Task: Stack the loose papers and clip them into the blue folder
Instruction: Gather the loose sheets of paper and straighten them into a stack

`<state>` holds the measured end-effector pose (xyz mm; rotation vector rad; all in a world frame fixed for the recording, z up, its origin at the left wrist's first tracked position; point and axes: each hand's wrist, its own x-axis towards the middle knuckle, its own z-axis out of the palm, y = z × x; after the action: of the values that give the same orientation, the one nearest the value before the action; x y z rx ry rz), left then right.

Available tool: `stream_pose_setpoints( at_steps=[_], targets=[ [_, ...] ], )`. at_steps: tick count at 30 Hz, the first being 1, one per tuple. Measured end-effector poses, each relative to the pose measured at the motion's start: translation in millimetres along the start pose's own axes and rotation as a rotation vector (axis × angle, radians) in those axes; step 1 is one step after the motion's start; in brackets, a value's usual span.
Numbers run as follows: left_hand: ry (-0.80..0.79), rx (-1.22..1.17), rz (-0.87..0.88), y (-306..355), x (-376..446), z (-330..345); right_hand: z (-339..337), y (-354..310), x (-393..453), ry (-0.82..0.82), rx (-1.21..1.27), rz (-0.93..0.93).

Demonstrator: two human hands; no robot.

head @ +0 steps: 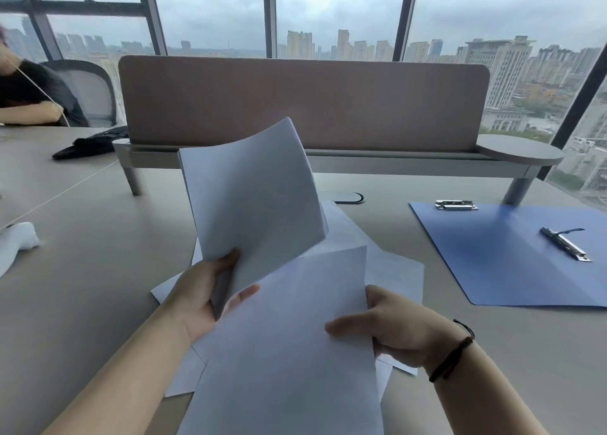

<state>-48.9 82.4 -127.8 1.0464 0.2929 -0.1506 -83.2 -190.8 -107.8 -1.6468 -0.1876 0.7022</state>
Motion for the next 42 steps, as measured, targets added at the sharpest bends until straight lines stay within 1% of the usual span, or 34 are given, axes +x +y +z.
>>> stream_pose_setpoints(
  at_steps=[2,4,5,7,9,11,13,14,16,18,20,23,26,28,31,33,34,36,37,40,42],
  targets=[
    [0.006,0.033,0.012,1,0,-2,-3,-1,-5,-0.126,0.058,-0.107],
    [-0.004,0.061,0.062,2,1,-3,-6,-6,-14,-0.22,0.106,-0.166],
    [-0.006,0.063,0.076,2,-1,-1,-9,-7,-16,-0.237,0.109,-0.179],
    [-0.002,0.047,0.104,5,-6,4,-14,-5,-14,-0.202,0.052,-0.202],
    [-0.033,0.017,0.122,6,-6,1,-19,1,-5,-0.105,-0.017,-0.193],
    [-0.006,0.027,0.115,6,-5,-2,-23,7,7,0.131,-0.041,-0.175],
    [0.084,0.1,0.176,6,-3,-1,-24,12,18,0.374,0.017,-0.18],
    [0.121,0.156,0.225,5,-3,1,-23,13,21,0.453,0.05,-0.19],
    [0.116,0.272,0.302,2,-6,8,-18,12,26,0.511,0.122,-0.223],
    [0.065,0.374,0.304,-1,-11,11,-14,9,26,0.489,0.255,-0.26],
    [-0.012,0.44,0.219,-4,-14,12,-13,7,26,0.461,0.395,-0.281],
    [-0.127,0.472,0.107,-3,-18,11,-15,4,23,0.413,0.577,-0.29],
    [-0.233,0.575,0.075,-4,-22,13,-16,0,19,0.452,0.609,-0.279],
    [-0.211,0.625,0.135,-6,-23,18,-17,0,20,0.493,0.635,-0.276],
    [-0.098,0.703,0.311,-10,-21,20,-20,-1,17,0.382,0.738,-0.281],
    [-0.03,0.704,0.462,-10,-21,21,-16,-1,15,0.306,0.689,-0.341],
    [-0.011,0.687,0.55,-9,-22,22,-12,0,15,0.304,0.639,-0.378],
    [-0.021,0.619,0.713,-5,-26,25,-2,0,16,0.348,0.563,-0.458],
    [-0.031,0.552,0.754,-4,-26,25,1,0,17,0.37,0.532,-0.488],
    [-0.052,0.346,0.719,0,-28,27,8,-4,16,0.418,0.478,-0.576],
    [-0.064,0.369,0.669,2,-32,29,9,-4,16,0.418,0.463,-0.591]
  ],
)
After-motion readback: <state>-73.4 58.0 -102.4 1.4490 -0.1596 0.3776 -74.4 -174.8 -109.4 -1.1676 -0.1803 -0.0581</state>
